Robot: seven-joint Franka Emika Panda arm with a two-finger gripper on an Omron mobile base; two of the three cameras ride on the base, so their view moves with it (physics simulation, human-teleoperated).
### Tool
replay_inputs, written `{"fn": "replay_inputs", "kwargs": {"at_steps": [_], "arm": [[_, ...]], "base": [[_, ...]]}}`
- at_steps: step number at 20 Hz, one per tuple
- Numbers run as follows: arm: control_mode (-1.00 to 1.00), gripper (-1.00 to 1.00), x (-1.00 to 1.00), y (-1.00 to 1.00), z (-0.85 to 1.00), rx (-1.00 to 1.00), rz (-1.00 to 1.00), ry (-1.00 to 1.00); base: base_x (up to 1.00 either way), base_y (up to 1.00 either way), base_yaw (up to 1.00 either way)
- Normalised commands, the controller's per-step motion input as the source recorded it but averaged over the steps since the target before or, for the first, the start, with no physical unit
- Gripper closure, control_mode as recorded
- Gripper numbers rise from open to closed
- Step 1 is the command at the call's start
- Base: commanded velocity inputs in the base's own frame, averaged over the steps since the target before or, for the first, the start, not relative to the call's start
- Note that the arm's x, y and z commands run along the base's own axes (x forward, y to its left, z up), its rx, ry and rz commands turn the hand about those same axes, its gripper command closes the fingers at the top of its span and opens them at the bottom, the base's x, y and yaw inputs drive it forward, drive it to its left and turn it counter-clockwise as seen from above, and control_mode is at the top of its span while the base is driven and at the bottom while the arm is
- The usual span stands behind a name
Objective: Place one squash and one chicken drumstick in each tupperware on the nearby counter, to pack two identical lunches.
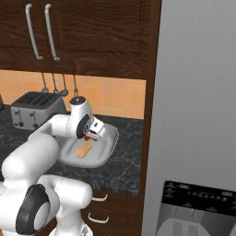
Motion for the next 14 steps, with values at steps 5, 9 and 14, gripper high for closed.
{"fn": "replay_inputs", "kwargs": {"at_steps": [5, 9, 14], "arm": [[-1.00, -1.00, 0.14, -0.03, -0.72, 0.00, 0.05, 0.00], [-1.00, -1.00, 0.49, -0.01, -0.18, 0.00, 0.00, 0.00], [-1.00, -1.00, 0.08, 0.00, 0.39, 0.00, -0.04, 0.02]], "base": [[0.00, 0.00, 0.00], [0.00, 0.00, 0.00], [0.00, 0.00, 0.00]]}}
